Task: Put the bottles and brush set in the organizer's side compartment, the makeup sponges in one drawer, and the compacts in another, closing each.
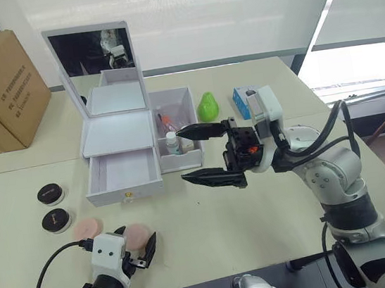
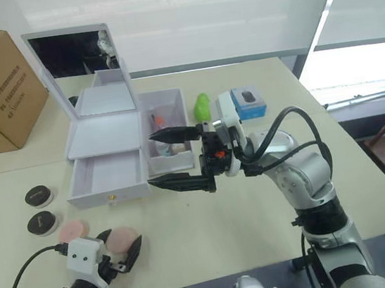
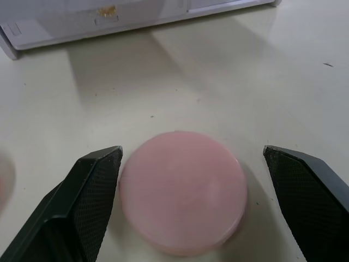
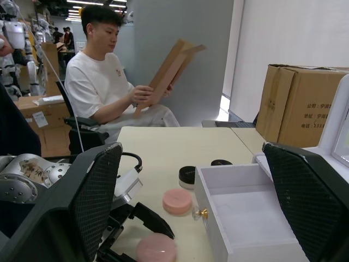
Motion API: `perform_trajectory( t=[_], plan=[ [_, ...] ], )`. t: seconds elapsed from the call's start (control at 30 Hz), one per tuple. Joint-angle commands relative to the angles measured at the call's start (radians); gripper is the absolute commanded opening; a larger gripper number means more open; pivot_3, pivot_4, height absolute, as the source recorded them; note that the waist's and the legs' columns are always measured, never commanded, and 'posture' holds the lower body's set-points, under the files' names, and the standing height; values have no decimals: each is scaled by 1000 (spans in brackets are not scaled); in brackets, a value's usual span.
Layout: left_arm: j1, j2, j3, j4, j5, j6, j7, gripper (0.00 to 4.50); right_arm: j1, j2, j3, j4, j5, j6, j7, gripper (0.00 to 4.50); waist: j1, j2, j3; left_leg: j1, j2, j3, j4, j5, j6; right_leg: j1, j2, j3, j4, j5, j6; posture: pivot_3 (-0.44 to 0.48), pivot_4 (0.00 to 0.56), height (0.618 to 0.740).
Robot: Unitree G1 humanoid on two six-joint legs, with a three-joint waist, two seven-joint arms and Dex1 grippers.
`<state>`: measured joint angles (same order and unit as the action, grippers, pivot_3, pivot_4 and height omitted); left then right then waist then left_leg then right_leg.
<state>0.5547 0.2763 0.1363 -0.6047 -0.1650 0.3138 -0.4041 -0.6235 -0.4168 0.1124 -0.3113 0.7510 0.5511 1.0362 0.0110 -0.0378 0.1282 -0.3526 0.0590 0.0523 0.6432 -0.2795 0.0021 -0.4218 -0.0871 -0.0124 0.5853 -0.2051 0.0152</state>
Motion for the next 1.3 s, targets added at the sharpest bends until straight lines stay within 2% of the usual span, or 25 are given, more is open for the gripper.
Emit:
perform_trajectory(
  t=[0.03, 0.07, 0.17, 0.33, 0.43, 0.5, 0.57, 0.63, 0.7, 0.83, 0.97, 1.13, 1.3],
  plan=[
    [18, 12, 15, -37, -27, 17, 0, 3203, -17, -1, -24, -32, 17, -2, -7, 4500, 0, 0, 0, 0, 0, 0, 0, 0, 0, 0, 0, 0, 0, 0, 0, 0, 150, 740],
    [25, 15, 18, -35, -27, 18, -2, 2981, -18, 0, -25, -32, 18, -1, -8, 4500, 0, 0, 0, 0, 0, 0, 0, 0, 0, 0, 0, 0, 0, 0, 0, 0, 150, 740],
    [37, 23, 42, -46, -47, 3, -10, 2971, -20, 2, -26, -27, 18, -3, -10, 4500, 0, 0, 0, 0, 0, 0, 0, 0, 0, -1, 0, 0, 0, 0, 0, 0, 150, 740],
    [24, 47, 206, -102, -190, -41, -58, 2971, -18, 2, -22, -19, 12, -6, -12, 4500, 0, 0, 0, 0, 0, -1, 0, 0, 0, 0, 0, 0, 2, 0, 0, 0, 150, 740],
    [1, 152, 453, -35, -284, -51, -107, 2971, -20, 2, -22, -12, 8, -8, -10, 4500, 1, 0, 0, 0, 1, -1, 0, 0, 0, -2, 0, -2, 2, -1, -2, 0, 150, 740],
    [-36, 222, 574, 23, -361, -37, -142, 2971, -25, 0, -23, 5, -3, -17, -5, 4500, 0, 0, 0, 0, 2, -2, 0, 0, 0, -2, 1, -3, 2, -2, -2, 0, 150, 740],
    [-76, 283, 633, 53, -414, -5, -160, 2971, -29, -3, -24, 18, -14, -25, -1, 4500, 1, 0, 0, 1, 2, -2, 0, 0, 0, -2, 1, -3, 3, -2, -3, 0, 150, 740],
    [-115, 377, 652, 111, -412, 14, -212, 2971, -30, -4, -25, 23, -18, -28, 3, 4500, 3, 0, 0, 1, 1, -2, 0, 0, 0, -1, 0, -3, 3, -2, -3, 0, 150, 740],
    [-184, 471, 650, 172, -417, 31, -254, 2971, -30, -4, -28, 25, -24, -30, 2, 4500, 5, 0, 0, 0, 1, -2, 1, 0, 0, -1, 0, -3, 4, -2, -3, 0, 150, 740],
    [-379, 580, 572, 231, -556, 129, -348, 2971, -21, -5, -34, 25, -37, -39, -10, 4500, 6, -1, 0, 0, 1, -2, 1, 0, -1, -1, 0, -3, 6, -2, -3, 0, 150, 740],
    [-530, 625, 435, 321, -606, 204, -443, 2971, -6, -7, -34, 14, -44, -39, -21, 4500, 0, -1, 0, 1, -1, -1, 1, 1, -1, 1, 0, -1, 9, -1, -3, 0, 150, 740],
    [-659, 659, 282, 405, -557, 208, -547, 2971, 8, -9, -30, 1, -60, -43, -33, 4500, -3, -2, 0, 1, 0, -8, 1, 2, -3, 1, 9, 3, 8, 0, -6, 0, 150, 740],
    [-720, 671, 209, 470, -501, 193, -599, 2971, 24, -9, -33, -25, -65, -38, -57, 4500, -5, -1, 0, 3, 0, -11, 1, 2, -3, 1, 11, 4, 9, 0, -7, 0, 150, 740]
  ],
)
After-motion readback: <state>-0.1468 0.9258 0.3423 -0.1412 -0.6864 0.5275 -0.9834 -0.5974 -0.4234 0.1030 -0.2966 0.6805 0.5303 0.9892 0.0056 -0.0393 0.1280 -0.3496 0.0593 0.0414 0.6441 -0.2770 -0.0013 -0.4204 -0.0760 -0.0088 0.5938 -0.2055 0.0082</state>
